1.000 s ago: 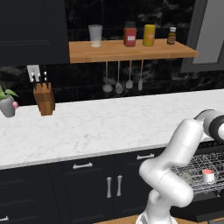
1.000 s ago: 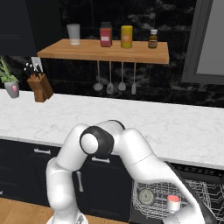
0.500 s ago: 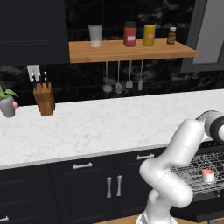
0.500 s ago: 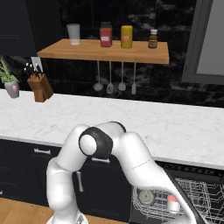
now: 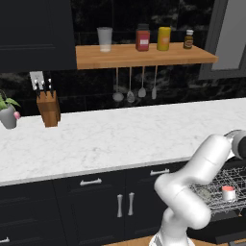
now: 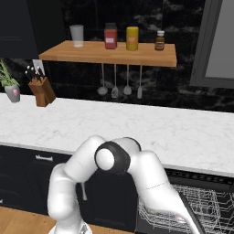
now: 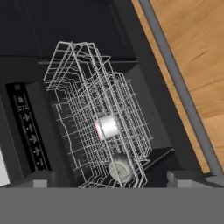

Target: Pick up the cup and bowl from the counter, place them in the dishwasher, and close the dishwasher door.

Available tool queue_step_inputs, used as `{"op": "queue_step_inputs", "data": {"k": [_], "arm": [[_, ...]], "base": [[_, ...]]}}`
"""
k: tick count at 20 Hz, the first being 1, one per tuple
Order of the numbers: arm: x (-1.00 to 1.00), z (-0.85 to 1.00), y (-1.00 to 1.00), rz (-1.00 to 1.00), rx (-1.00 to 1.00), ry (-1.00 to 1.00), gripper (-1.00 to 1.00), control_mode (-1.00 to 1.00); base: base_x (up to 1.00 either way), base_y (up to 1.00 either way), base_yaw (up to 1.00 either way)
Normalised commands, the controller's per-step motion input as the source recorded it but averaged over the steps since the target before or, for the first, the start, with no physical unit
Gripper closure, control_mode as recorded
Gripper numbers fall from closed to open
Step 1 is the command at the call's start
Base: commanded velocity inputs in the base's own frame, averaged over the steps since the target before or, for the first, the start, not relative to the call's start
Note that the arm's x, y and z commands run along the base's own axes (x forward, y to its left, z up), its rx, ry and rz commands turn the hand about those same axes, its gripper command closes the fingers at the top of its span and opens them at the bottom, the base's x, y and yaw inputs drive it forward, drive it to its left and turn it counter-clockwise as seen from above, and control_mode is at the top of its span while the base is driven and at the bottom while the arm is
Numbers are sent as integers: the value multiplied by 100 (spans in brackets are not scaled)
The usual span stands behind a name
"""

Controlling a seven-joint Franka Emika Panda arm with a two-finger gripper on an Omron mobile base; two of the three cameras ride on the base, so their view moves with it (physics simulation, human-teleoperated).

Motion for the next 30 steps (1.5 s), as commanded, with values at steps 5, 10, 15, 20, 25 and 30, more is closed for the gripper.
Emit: {"op": "queue_step_inputs", "data": {"k": [5,10,15,20,25,30], "arm": [[-47,-29,-9,4,9,-29,-100,-100],[-46,-14,0,4,0,-12,-100,-100],[-12,-47,9,0,0,-11,-100,-100],[39,-35,22,0,0,-11,-100,-100],[32,31,5,5,-7,-4,-100,-100],[4,13,-18,2,-1,0,-100,-100]], "base": [[0,0,0],[0,0,0],[0,0,0],[0,0,0],[0,0,0],[0,0,0]]}}
